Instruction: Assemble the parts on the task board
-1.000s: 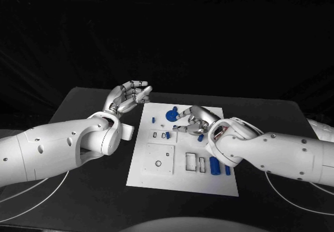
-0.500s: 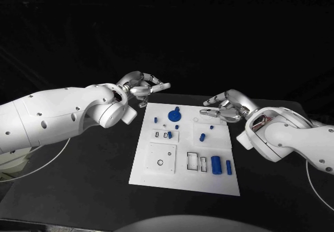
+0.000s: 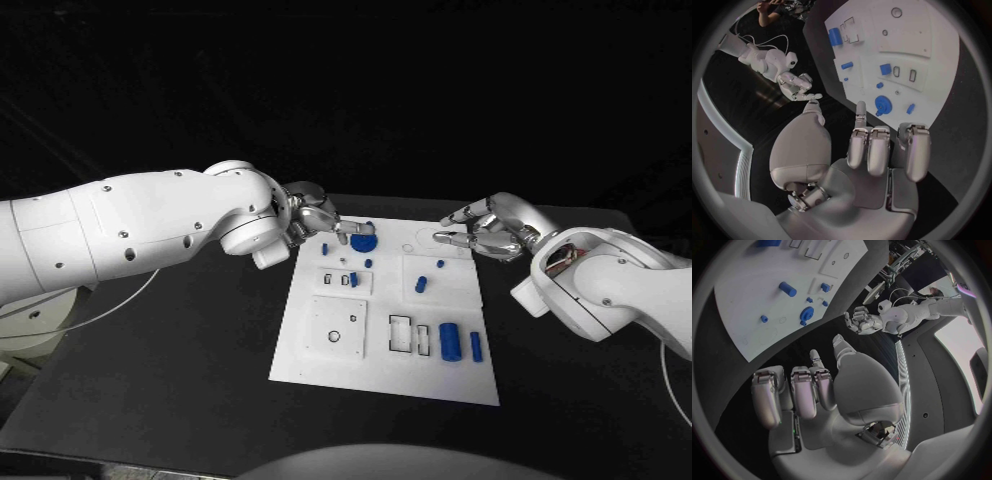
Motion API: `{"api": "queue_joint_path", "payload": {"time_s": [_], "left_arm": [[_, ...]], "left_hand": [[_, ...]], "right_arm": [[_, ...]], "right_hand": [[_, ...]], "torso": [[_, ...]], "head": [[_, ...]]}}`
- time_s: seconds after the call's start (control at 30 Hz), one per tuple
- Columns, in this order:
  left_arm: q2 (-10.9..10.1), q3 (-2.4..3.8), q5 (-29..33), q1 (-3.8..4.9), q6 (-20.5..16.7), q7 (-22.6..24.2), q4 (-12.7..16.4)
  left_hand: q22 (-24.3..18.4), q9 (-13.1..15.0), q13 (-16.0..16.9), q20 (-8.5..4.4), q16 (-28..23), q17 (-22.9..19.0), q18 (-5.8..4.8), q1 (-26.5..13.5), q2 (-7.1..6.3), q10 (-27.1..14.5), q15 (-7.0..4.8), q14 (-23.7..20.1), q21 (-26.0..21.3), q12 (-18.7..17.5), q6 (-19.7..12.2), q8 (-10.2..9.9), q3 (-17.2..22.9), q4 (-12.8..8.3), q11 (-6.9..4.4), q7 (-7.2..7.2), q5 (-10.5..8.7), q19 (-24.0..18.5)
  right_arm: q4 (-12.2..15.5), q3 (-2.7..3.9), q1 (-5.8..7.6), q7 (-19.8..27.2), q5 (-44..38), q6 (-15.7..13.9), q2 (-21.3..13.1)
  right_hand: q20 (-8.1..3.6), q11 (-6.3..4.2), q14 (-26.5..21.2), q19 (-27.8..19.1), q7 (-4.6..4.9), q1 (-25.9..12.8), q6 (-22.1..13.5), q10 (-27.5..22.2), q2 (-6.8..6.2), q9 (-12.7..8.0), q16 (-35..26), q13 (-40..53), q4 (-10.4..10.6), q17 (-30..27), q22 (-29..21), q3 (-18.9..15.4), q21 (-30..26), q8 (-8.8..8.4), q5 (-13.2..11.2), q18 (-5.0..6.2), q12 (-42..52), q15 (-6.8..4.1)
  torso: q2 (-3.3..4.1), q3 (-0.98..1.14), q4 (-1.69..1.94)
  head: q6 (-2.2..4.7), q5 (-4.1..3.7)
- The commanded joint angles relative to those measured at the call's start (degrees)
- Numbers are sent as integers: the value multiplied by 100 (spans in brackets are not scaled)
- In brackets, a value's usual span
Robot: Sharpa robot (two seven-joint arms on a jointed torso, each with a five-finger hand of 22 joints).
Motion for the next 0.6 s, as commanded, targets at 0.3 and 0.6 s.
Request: {"api": "queue_joint_path", "payload": {"time_s": [0.3, 0.6], "left_arm": [[357, -6, -275, -75, 1078, -1375, -178], [635, -7, -77, -207, 1326, -1447, -452]], "left_hand": [[1505, 406, 1505, -15, 14, 1505, -43, -155, 797, 606, -43, 605, 14, 14, 116, 86, 523, -27, -77, -53, -326, 623], [1505, 1103, 1505, -50, 14, 1505, -43, 379, 1321, 606, -94, 605, 14, 14, -14, 393, 560, -36, -140, -118, -390, 623]], "right_arm": [[-48, -16, -22, -45, 29, 331, -179], [-64, -23, -31, -111, 29, 397, -234]], "right_hand": [[46, 28, 587, 604, 2, 30, 65, 601, 72, 9, 23, 1509, 33, 1508, 1508, -24, 26, 31, 62, -39, -18, 50], [46, 28, 587, 604, 2, 30, 65, 601, 72, 9, 23, 1509, 33, 1508, 1508, -24, 26, 31, 62, -39, -18, 50]], "torso": [[24, -27, -31], [29, -27, -41]], "head": [[-32, -4], [-43, -15]]}}
